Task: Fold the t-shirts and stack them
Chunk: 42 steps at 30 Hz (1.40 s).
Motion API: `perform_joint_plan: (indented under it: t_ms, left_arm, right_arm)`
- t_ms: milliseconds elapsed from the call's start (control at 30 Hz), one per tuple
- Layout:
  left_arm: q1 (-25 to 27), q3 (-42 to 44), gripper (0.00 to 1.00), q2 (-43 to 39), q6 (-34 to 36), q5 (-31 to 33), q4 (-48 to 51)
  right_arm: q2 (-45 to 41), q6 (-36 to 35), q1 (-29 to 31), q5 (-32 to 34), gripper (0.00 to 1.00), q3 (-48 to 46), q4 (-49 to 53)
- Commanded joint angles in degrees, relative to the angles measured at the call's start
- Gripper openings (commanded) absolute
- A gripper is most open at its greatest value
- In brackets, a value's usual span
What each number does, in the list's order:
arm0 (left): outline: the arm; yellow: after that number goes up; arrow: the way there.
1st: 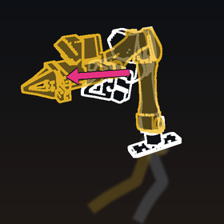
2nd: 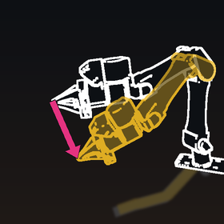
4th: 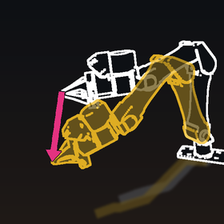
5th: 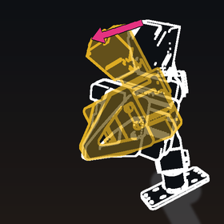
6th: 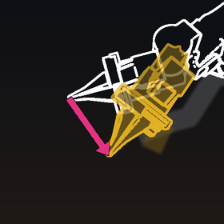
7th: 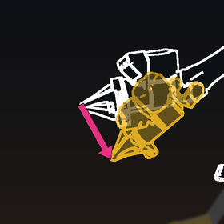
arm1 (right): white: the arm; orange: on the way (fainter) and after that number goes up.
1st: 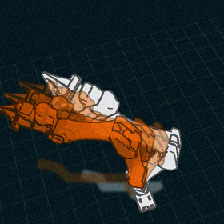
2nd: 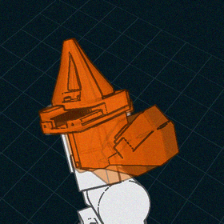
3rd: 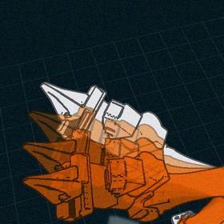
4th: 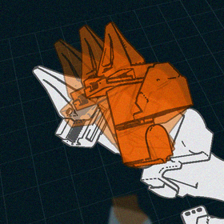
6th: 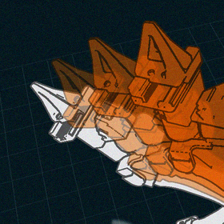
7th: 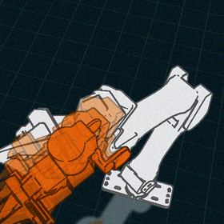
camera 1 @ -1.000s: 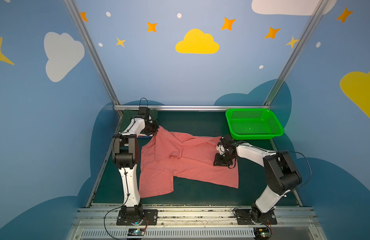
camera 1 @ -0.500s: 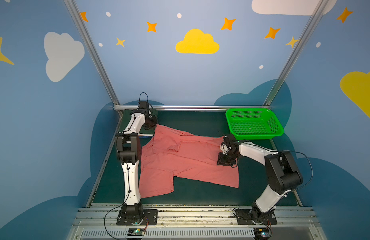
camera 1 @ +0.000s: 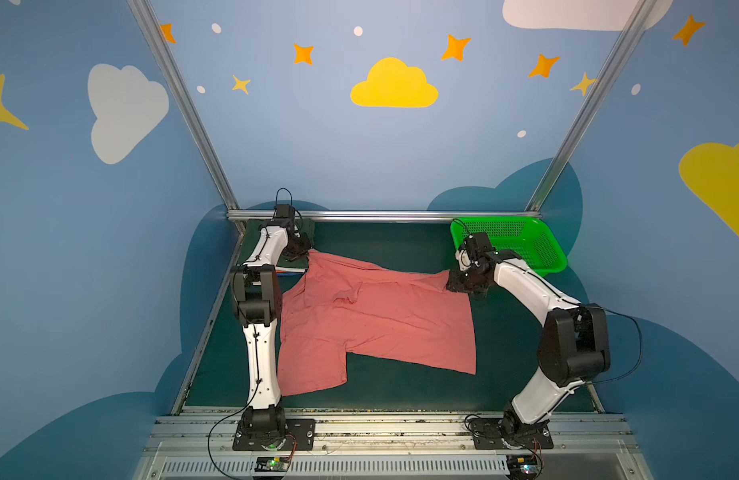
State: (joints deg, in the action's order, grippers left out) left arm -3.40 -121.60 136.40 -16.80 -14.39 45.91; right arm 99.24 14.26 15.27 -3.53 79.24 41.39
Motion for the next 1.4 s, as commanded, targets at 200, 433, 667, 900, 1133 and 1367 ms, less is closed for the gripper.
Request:
perform_joint_plan:
  t_ms: [200, 433, 667, 900, 1133, 1367]
  left_arm:
    - [-0.82, 5.21, 0.05, -4.26, -1.90, 4.18, -2.14]
    - [-1.00, 8.10, 0.05, -5.87, -2.25, 3.86, -3.68]
    - [-1.00, 9.06, 0.05, -6.23, -2.55, 2.84, -4.42]
    - [-1.00, 9.29, 0.05, -6.74, -1.84, 3.58, -4.16]
    - [-1.00, 9.26, 0.05, -6.80, -1.66, 3.47, -4.03]
    - [-1.01, 8.90, 0.05, -6.91, -1.50, 4.18, -3.90]
  right_arm:
    - [14.90, 0.50, 0.38, 3.72, 0.45, 16.23, 2.22]
    - [24.72, 0.35, 1.67, 11.40, 0.46, 29.01, 8.92]
    - [30.83, 0.74, 2.00, 14.11, 0.49, 36.11, 13.42]
    - [36.51, 0.58, 2.46, 14.53, 0.53, 43.56, 19.26]
    - [37.42, 0.08, 2.83, 15.84, 0.52, 43.69, 20.38]
    - [36.96, -0.80, 2.88, 15.74, 0.34, 41.95, 21.81]
